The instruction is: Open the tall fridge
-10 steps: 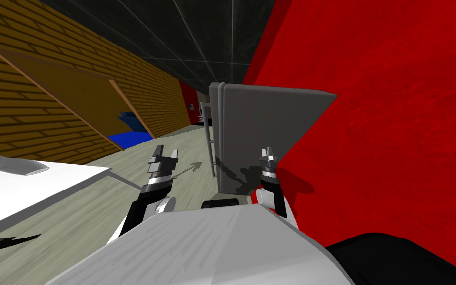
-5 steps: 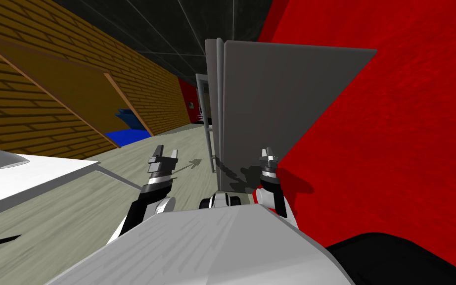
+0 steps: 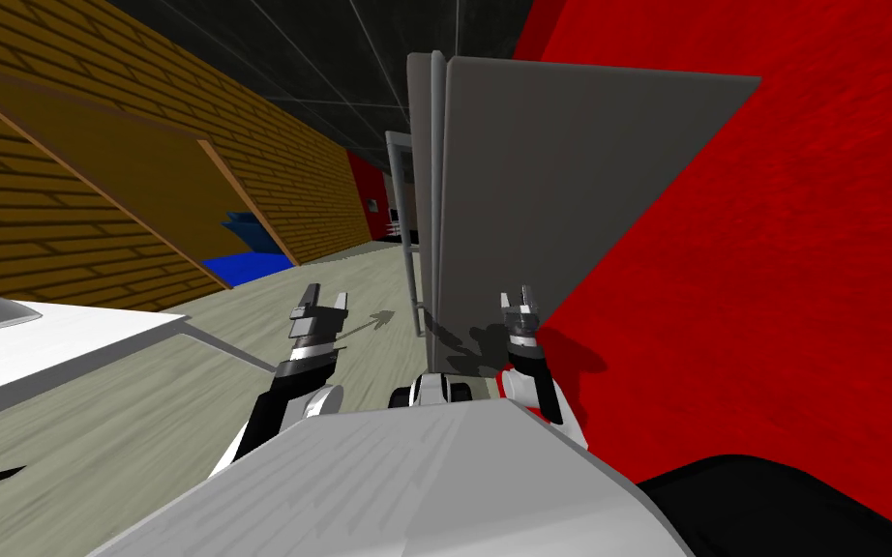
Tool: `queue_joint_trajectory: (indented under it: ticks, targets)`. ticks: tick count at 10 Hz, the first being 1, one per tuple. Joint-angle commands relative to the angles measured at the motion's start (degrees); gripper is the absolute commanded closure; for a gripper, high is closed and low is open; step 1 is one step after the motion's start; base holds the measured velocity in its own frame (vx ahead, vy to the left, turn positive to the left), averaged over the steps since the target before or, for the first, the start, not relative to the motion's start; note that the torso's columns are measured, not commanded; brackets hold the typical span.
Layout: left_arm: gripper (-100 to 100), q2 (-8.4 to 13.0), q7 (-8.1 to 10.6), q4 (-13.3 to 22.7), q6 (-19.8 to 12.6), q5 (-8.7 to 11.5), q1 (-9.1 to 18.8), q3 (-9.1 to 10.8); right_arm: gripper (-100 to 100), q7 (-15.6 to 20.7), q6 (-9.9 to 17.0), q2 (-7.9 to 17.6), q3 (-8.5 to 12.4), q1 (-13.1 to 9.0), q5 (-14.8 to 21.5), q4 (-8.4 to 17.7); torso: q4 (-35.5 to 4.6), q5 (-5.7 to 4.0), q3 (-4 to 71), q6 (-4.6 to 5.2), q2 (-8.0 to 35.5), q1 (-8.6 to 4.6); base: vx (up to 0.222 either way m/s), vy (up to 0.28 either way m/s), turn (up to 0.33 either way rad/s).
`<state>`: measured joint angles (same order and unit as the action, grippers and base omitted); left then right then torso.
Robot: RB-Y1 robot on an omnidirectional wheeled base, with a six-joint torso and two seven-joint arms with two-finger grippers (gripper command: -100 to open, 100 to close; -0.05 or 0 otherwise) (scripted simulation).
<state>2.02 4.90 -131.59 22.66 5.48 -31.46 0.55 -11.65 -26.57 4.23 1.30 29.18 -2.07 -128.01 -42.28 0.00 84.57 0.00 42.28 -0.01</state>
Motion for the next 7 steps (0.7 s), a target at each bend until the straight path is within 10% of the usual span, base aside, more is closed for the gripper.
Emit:
queue_joint_trajectory:
  ticks: [1, 7]
  targets:
    - [0, 0.00, 0.00, 0.00, 0.00, 0.00, 0.00, 0.00, -100, -4.25, -0.39, 1.97, -1.37, -0.37, -0.50, 0.76, 0.00, 0.02, 0.01, 0.00, -0.02, 0.07, 0.018, 0.056, -0.014]
    - [0, 0.00, 0.00, 0.00, 0.00, 0.00, 0.00, 0.00, -100, -13.93, -1.65, 5.29, -5.02, -0.91, -1.85, 2.74, -0.01, 0.02, -0.01, 0.00, 0.02, 0.08, 0.012, 0.054, -0.020]
